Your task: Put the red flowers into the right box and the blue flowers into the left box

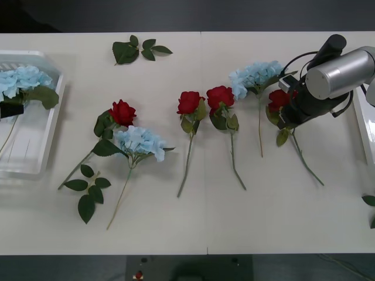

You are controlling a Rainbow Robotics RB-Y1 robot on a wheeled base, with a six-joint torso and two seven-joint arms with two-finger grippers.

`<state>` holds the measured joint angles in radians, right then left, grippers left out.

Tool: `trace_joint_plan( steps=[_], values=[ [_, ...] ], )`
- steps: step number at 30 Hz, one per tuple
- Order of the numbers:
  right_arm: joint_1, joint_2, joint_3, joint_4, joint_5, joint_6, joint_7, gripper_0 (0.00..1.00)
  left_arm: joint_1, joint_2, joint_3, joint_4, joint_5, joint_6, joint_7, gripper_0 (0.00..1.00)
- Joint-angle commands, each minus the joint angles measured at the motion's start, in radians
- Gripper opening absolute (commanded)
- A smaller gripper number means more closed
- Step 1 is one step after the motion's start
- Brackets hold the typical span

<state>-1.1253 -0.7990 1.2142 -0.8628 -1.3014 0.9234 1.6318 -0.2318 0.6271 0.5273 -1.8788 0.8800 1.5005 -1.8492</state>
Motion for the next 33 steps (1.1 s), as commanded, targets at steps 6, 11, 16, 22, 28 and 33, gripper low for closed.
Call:
trace_joint_plan(
  steps=[6, 11, 16, 22, 28, 33],
  values=[
    [-0.001, 0.058, -0.008, 0.064, 0.016, -0.026, -0.033, 0.89, -0.086, 0.028, -0.227, -0.146, -0.049, 0.057, 0.295, 1.00],
    [0.001, 0.063, -0.001, 0.070, 0.021, -0.031, -0.035, 0.46, -0.084, -0.021, -0.426, -0.169, -0.213, 0.004, 0.384, 1.00],
    [0.001, 0.064, 0.019, 0.073, 0.022, -0.043, -0.035, 0.27, -0.084, -0.084, -0.546, -0.128, -0.392, -0.040, 0.381, 1.00],
    [-0.001, 0.076, 0.050, 0.097, 0.014, -0.077, -0.033, 0.12, -0.086, -0.098, -0.679, -0.002, -0.601, -0.236, 0.381, 1.00],
    [-0.001, 0.089, 0.050, 0.123, 0.014, -0.089, -0.029, 0.00, -0.112, -0.098, -0.690, 0.187, -0.613, -0.459, 0.366, 1.00],
    [-0.008, 0.080, 0.039, 0.126, 0.005, -0.087, -0.027, 0.00, -0.136, -0.098, -0.691, 0.279, -0.613, -0.513, 0.347, 1.00]
  ],
)
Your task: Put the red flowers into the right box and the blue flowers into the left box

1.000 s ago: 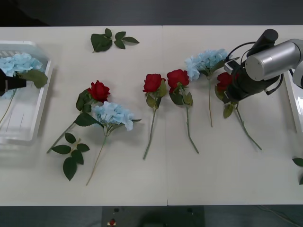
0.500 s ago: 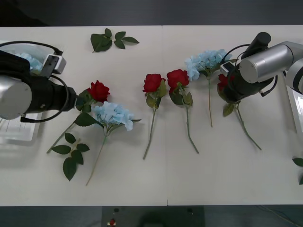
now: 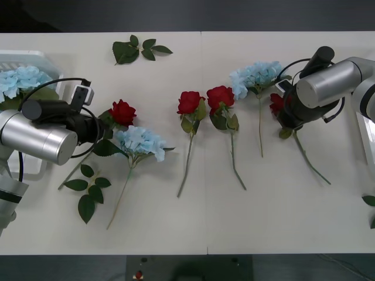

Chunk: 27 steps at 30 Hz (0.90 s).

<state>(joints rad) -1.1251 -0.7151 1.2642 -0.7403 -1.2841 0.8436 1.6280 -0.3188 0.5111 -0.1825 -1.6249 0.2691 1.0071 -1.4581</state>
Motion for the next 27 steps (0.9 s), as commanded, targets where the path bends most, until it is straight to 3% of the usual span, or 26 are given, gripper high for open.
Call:
trace_joint_plan(
  steps=[1, 9, 15, 20, 27],
  values=[
    [-0.015, -0.012, -0.012, 0.002, -0.017, -0.006, -0.022, 0.00, -0.049, 0.018, 0.017, 0.030, -0.002, -0.019, -0.047, 1.00],
    [-0.159, -0.156, -0.014, -0.008, -0.116, 0.118, 0.016, 0.00, -0.072, 0.014, -0.046, 0.031, 0.007, 0.008, -0.044, 1.00],
    [-0.262, -0.297, -0.015, 0.006, -0.047, 0.189, 0.049, 0.00, -0.097, -0.023, -0.071, 0.031, 0.016, 0.042, -0.048, 1.00],
    [-0.262, -0.348, -0.014, 0.029, 0.080, 0.172, 0.072, 0.00, -0.097, -0.040, -0.098, 0.033, -0.014, 0.042, -0.047, 1.00],
    [-0.209, -0.319, -0.014, 0.139, 0.267, 0.046, 0.075, 0.00, -0.100, -0.059, -0.129, 0.062, -0.059, 0.042, -0.044, 1.00]
  ],
)
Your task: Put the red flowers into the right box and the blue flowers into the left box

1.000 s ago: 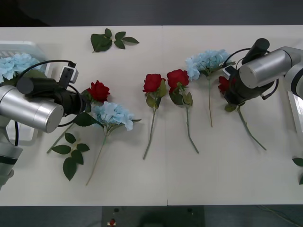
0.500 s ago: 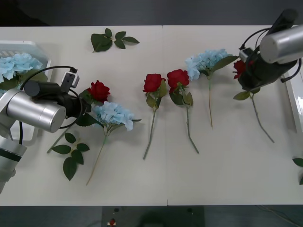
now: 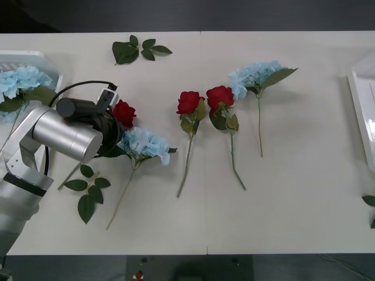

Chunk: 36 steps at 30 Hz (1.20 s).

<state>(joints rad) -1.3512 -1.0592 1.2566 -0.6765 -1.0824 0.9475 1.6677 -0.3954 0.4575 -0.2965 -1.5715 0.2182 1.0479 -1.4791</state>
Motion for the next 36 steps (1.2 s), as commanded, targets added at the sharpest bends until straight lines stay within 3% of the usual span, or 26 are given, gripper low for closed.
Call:
trace_joint_plan(
  steps=[1, 10, 15, 17, 18, 19, 20, 21, 25, 30, 36],
  values=[
    [0.023, 0.034, -0.006, 0.094, 0.076, -0.073, 0.035, 0.00, -0.023, -0.006, -0.015, 0.013, -0.010, 0.000, -0.023, 1.00],
    [0.135, 0.200, -0.031, 0.374, 0.148, -0.328, 0.014, 0.00, -0.066, -0.011, -0.015, 0.142, -0.019, -0.091, -0.015, 1.00],
    [0.165, 0.232, -0.123, 0.411, 0.190, -0.358, 0.011, 0.00, -0.086, -0.020, -0.015, 0.228, -0.011, -0.164, -0.015, 1.00],
    [0.172, 0.235, -0.152, 0.410, 0.225, -0.358, 0.015, 0.00, -0.085, -0.025, -0.015, 0.232, -0.010, -0.170, -0.013, 0.74],
    [0.175, 0.235, -0.157, 0.410, 0.240, -0.358, 0.018, 0.00, -0.086, -0.025, -0.015, 0.232, -0.010, -0.170, -0.010, 0.50],
    [0.175, 0.235, -0.157, 0.411, 0.245, -0.358, 0.018, 0.00, -0.086, -0.025, -0.015, 0.232, -0.007, -0.169, -0.010, 0.36],
    [0.176, 0.235, -0.157, 0.410, 0.251, -0.358, 0.020, 0.07, -0.085, -0.025, -0.015, 0.232, -0.003, -0.170, -0.009, 0.16],
    [0.176, 0.235, -0.155, 0.410, 0.254, -0.357, 0.024, 0.27, -0.086, -0.025, -0.015, 0.231, 0.003, -0.170, -0.006, 0.00],
    [0.176, 0.235, -0.157, 0.413, 0.256, -0.358, 0.037, 0.70, -0.085, -0.025, -0.015, 0.225, 0.017, -0.169, -0.003, 0.00],
    [0.176, 0.231, -0.163, 0.422, 0.256, -0.357, 0.050, 0.85, -0.085, -0.016, -0.001, 0.189, 0.061, -0.134, 0.002, 0.00],
    [0.176, 0.216, -0.232, 0.414, 0.170, -0.326, 0.116, 0.94, -0.083, 0.032, 0.089, 0.007, 0.176, 0.092, -0.006, 0.00]
  ],
)
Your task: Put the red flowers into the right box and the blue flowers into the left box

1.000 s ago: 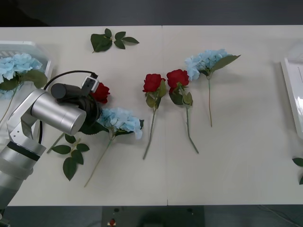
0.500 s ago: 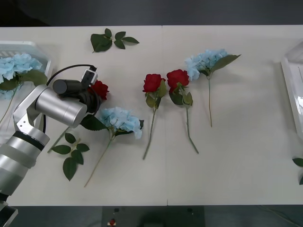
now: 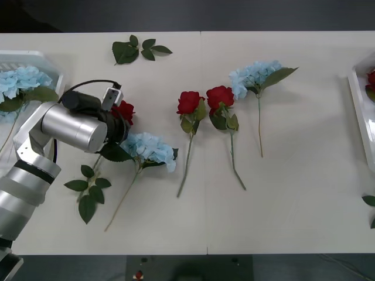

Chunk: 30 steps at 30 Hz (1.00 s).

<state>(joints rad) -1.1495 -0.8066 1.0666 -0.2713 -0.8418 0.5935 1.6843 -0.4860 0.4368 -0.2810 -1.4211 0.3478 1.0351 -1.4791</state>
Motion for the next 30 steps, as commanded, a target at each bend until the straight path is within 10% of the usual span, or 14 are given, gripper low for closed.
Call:
trace_joint_plan(
  steps=[1, 13, 30],
  values=[
    [-0.027, -0.043, -0.073, 0.000, -0.114, 0.051, 0.144, 0.96, 0.007, 0.057, 0.103, -0.187, 0.071, 0.157, -0.007, 0.00],
    [0.011, -0.244, -0.206, -0.407, -0.672, 0.371, 0.405, 1.00, -0.002, 0.065, 0.398, -0.492, 0.367, 0.415, 0.011, 0.00],
    [0.393, -0.313, -0.364, -1.005, -1.453, 0.309, 0.658, 1.00, 0.000, -0.021, 0.468, -0.351, 1.186, 0.017, -0.187, 0.00]
  ],
)
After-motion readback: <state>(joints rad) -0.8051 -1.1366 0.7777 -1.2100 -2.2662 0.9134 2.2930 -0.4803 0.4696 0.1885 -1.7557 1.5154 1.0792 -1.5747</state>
